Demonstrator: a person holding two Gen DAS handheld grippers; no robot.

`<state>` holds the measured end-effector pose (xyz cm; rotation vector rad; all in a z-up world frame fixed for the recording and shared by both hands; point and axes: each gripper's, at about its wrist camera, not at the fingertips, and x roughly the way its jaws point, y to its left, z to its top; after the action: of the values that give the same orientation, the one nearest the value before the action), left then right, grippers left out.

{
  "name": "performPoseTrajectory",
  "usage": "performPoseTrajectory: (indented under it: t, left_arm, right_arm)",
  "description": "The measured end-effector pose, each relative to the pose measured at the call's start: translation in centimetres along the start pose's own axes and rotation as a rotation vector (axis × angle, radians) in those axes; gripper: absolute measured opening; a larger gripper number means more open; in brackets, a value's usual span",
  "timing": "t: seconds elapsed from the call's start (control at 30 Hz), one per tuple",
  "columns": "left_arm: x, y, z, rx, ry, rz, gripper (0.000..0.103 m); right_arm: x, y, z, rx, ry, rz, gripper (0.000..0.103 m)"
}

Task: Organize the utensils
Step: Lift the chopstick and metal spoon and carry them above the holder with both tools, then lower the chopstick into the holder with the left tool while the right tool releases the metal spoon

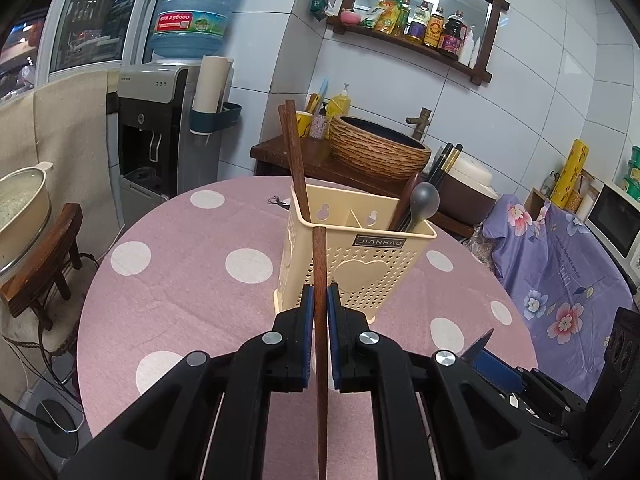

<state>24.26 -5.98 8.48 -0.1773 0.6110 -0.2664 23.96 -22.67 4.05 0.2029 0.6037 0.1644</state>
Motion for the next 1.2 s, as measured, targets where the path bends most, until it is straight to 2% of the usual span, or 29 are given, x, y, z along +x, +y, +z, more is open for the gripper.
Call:
performPoseTrajectory:
  t: [0.23,0.43,0.57,0.7,0.83,0.93,1.1,1.2]
  left_arm:
    - [-0.8,0.2,0.6,-0.002,-0.009,-0.035,0.008]
    - [-1.9,0.3,2.6,0.002,-0.033,-0.078,0.008]
    - [-3.2,0.0,5.3,0.012,-0.082,-0.101,0.008]
    - [-5.3,-0.7,9.6,0.015,-0.17,-0.118,0.008]
    - [-6.7,-1.4,14.7,-0.003,-0.301,-0.077,0.008]
    - [-6.0,-1.6,17.0,-0.029,-0.36,-0.042,0.008]
    - [-2.3,-1.3,16.8,-0.046,-0.391,0.023,0.008]
    - [0.3,-0.6,15.2,-0.067,-0.359,0.043,0.008]
  right_arm:
    - [-0.3,0.2,0.7,-0.002,-0.016,0.014,0.038]
    - [-0.9,0.7,3.2,-0.015,-0.06,0.047,0.038]
    - [-1.8,2.2,6.5,-0.073,-0.131,0.044,0.038]
    - [-2.8,3.3,11.2,-0.102,-0.224,0.037,0.038]
    - [-2.7,4.1,16.2,-0.097,-0.307,0.021,0.038]
    - [-1.5,4.6,18.5,-0.095,-0.354,-0.007,0.038]
    - [2.3,4.7,18.7,-0.116,-0.373,-0.057,0.038]
    - [4.9,4.1,17.3,-0.119,-0.347,-0.086,0.038]
